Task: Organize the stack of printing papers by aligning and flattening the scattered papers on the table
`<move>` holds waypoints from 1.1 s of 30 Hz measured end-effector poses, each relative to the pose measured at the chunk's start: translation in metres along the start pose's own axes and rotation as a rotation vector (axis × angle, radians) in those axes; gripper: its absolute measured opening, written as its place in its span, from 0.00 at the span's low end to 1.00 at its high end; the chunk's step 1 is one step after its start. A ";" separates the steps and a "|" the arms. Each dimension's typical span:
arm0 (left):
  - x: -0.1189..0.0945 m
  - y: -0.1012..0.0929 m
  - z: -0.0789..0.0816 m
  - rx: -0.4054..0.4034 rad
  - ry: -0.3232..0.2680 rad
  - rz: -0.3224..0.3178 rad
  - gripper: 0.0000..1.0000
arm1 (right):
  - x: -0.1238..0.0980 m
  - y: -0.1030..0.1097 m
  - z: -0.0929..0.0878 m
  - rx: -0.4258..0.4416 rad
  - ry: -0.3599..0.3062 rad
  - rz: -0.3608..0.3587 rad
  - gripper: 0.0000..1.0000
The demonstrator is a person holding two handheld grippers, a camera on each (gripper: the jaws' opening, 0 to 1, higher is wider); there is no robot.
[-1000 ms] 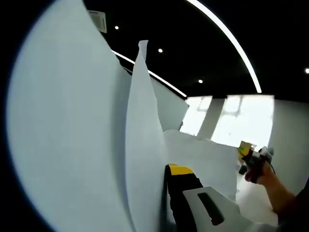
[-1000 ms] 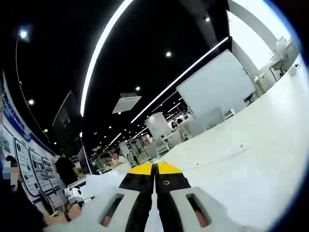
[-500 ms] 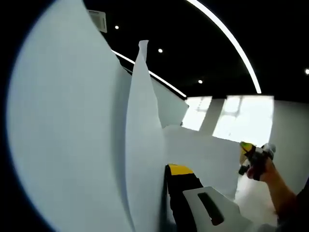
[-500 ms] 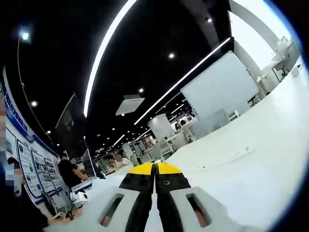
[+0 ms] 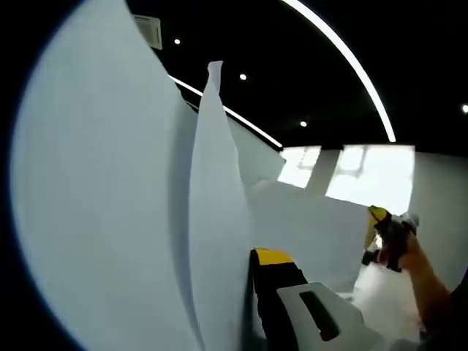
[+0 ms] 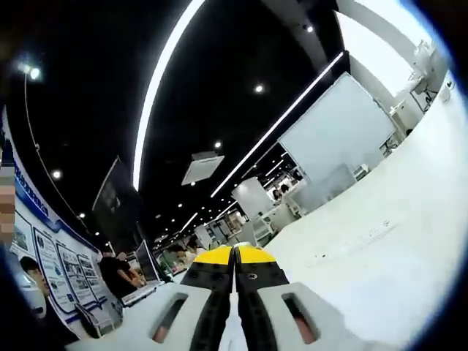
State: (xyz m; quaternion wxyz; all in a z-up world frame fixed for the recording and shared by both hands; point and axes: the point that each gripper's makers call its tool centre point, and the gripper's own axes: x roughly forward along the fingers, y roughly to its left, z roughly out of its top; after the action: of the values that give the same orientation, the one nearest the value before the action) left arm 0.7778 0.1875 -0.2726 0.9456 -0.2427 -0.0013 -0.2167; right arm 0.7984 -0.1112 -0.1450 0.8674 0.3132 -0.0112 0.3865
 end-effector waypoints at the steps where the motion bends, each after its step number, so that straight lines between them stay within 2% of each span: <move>1: 0.000 0.000 0.000 0.000 0.000 0.000 0.07 | 0.001 0.002 0.001 -0.001 0.000 0.003 0.00; 19: 0.000 0.000 0.000 -0.004 0.000 -0.001 0.07 | 0.005 0.040 0.014 0.014 -0.039 0.090 0.00; 33: 0.000 0.000 0.000 -0.003 0.000 -0.001 0.07 | 0.005 0.055 0.020 0.008 -0.059 0.143 0.00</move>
State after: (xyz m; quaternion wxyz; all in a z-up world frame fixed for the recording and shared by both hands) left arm 0.7781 0.1874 -0.2727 0.9451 -0.2442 -0.0011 -0.2169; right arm 0.7691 -0.0918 -0.0982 0.8355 0.3266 -0.0577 0.4381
